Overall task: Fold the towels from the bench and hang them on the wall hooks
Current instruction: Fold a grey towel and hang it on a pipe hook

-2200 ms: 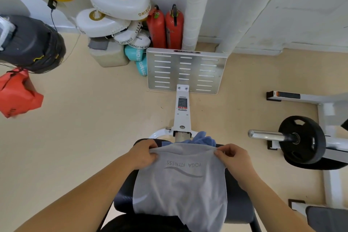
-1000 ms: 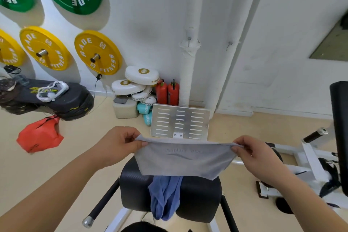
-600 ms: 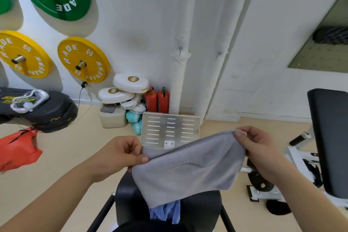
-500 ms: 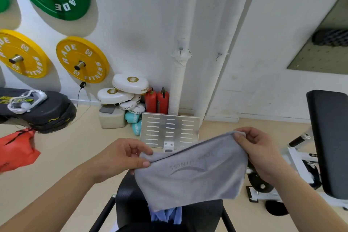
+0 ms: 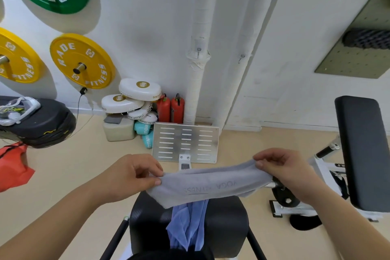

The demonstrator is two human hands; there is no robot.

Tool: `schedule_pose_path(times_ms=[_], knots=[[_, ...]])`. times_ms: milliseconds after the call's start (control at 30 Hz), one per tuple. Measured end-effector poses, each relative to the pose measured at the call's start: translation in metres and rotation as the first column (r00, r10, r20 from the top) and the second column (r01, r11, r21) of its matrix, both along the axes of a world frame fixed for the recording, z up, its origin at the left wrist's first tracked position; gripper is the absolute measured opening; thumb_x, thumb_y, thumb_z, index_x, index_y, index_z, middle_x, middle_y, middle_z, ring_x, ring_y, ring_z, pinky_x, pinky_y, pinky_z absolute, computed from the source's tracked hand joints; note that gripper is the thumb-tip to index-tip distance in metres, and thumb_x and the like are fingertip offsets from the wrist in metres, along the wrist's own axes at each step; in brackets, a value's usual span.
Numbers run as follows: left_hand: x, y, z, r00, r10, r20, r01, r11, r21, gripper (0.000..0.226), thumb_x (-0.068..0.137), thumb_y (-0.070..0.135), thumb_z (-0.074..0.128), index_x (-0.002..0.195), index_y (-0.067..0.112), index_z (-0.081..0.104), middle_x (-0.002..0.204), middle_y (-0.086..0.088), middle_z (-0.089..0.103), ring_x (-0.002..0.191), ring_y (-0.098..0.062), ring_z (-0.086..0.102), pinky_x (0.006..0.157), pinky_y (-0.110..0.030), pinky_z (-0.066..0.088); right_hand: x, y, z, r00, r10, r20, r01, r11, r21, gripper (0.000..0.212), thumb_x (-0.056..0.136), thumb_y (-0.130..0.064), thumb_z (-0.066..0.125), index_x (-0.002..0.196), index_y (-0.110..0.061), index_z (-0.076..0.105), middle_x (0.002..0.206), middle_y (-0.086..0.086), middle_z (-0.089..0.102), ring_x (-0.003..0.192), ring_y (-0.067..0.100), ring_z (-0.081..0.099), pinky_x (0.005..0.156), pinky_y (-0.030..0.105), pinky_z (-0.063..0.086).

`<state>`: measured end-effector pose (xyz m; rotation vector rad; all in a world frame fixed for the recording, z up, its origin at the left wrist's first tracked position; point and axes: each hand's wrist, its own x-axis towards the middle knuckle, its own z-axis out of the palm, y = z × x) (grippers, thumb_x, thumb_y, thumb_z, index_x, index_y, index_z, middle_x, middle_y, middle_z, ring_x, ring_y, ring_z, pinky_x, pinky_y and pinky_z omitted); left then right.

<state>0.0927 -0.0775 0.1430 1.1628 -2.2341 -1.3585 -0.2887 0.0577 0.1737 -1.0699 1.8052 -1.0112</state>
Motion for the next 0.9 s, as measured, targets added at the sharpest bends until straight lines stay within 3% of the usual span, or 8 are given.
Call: schedule_pose_path(times_ms=[167, 367, 467, 533, 600, 700, 833, 900], knots=[[0.002, 0.003, 0.004, 0.979, 0.14, -0.147, -0.139, 0.99, 0.015, 0.025, 0.078, 0.002, 0.084, 0.082, 0.027, 0.085, 0.102, 0.006, 0.077, 0.088, -0.023, 0.07, 0.073, -0.026, 0.054, -0.003, 0.013, 0.006, 0.998, 0.043, -0.048, -0.039, 0.996, 0.079, 0.019, 0.08, -0.013, 0.086, 0.087, -0.03, 0.085, 0.094, -0.009, 0.081, 0.093, 0.005, 0.075, 0.089, 0.027, 0.055], [0.001, 0.012, 0.01, 0.876, 0.285, -0.388, -0.221, 0.954, 0.202, 0.019, 0.077, -0.011, 0.078, 0.08, 0.007, 0.083, 0.096, -0.011, 0.078, 0.09, -0.021, 0.072, 0.074, -0.02, 0.056, -0.002, 0.021, -0.005, 0.996, -0.057, 0.061, 0.061, 0.995, -0.073, 0.007, 0.077, -0.024, 0.086, 0.081, -0.022, 0.081, 0.085, 0.002, 0.079, 0.08, 0.015, 0.072, 0.074, 0.027, 0.057], [0.0, 0.017, 0.013, 0.842, 0.327, -0.428, -0.247, 0.941, 0.233, 0.02, 0.076, -0.012, 0.077, 0.078, 0.007, 0.082, 0.094, -0.011, 0.077, 0.085, -0.016, 0.068, 0.067, -0.018, 0.052, -0.004, 0.023, -0.018, 0.976, -0.103, 0.19, 0.13, 0.983, -0.134, 0.062, 0.049, -0.066, 0.091, 0.085, -0.017, 0.076, 0.082, 0.005, 0.074, 0.072, 0.012, 0.067, 0.061, 0.02, 0.055], [0.0, 0.019, 0.013, 0.873, 0.304, -0.382, -0.255, 0.951, 0.174, 0.024, 0.076, -0.012, 0.079, 0.074, 0.011, 0.081, 0.09, -0.003, 0.075, 0.083, -0.014, 0.067, 0.068, -0.017, 0.052, -0.002, 0.025, -0.022, 0.974, -0.097, 0.206, 0.128, 0.981, -0.147, 0.072, 0.045, -0.073, 0.088, 0.087, -0.016, 0.076, 0.085, 0.006, 0.074, 0.075, 0.012, 0.067, 0.064, 0.021, 0.056], [0.001, 0.021, 0.012, 0.943, 0.216, -0.252, -0.238, 0.969, -0.06, 0.029, 0.075, -0.01, 0.082, 0.072, 0.019, 0.08, 0.086, 0.005, 0.074, 0.075, -0.009, 0.065, 0.067, -0.015, 0.049, 0.001, 0.028, -0.024, 0.982, -0.102, 0.156, 0.126, 0.98, -0.154, 0.062, 0.055, -0.068, 0.087, 0.088, -0.016, 0.077, 0.087, 0.007, 0.075, 0.077, 0.013, 0.068, 0.067, 0.021, 0.056], [0.0, 0.027, 0.014, 0.987, 0.135, -0.087, -0.157, 0.926, -0.343, 0.031, 0.075, -0.002, 0.082, 0.071, 0.028, 0.076, 0.087, 0.011, 0.073, 0.08, -0.01, 0.066, 0.068, -0.014, 0.046, 0.007, 0.028, -0.015, 0.981, -0.116, 0.153, 0.138, 0.98, -0.145, 0.007, 0.086, -0.021, 0.079, 0.084, -0.014, 0.078, 0.08, 0.006, 0.075, 0.06, 0.004, 0.064, 0.052, 0.01, 0.049], [0.005, 0.029, 0.016, 0.969, 0.235, -0.07, -0.245, 0.925, -0.29, 0.026, 0.081, 0.008, 0.079, 0.075, 0.032, 0.074, 0.086, 0.015, 0.075, 0.082, -0.011, 0.067, 0.074, -0.016, 0.05, 0.003, 0.03, -0.013, 0.989, -0.147, 0.012, 0.146, 0.972, -0.186, 0.01, 0.088, -0.01, 0.077, 0.082, -0.018, 0.08, 0.061, -0.009, 0.071, 0.052, -0.002, 0.06, 0.049, 0.005, 0.043], [0.006, 0.029, 0.012, 0.979, 0.199, -0.055, -0.206, 0.929, -0.307, 0.031, 0.082, 0.003, 0.078, 0.078, 0.034, 0.073, 0.086, 0.013, 0.074, 0.082, -0.012, 0.068, 0.076, -0.02, 0.053, 0.005, 0.03, -0.012, 0.988, -0.156, -0.021, 0.148, 0.967, -0.205, 0.014, 0.085, -0.01, 0.079, 0.08, -0.023, 0.081, 0.066, -0.008, 0.075, 0.058, -0.001, 0.064, 0.054, 0.007, 0.048]])
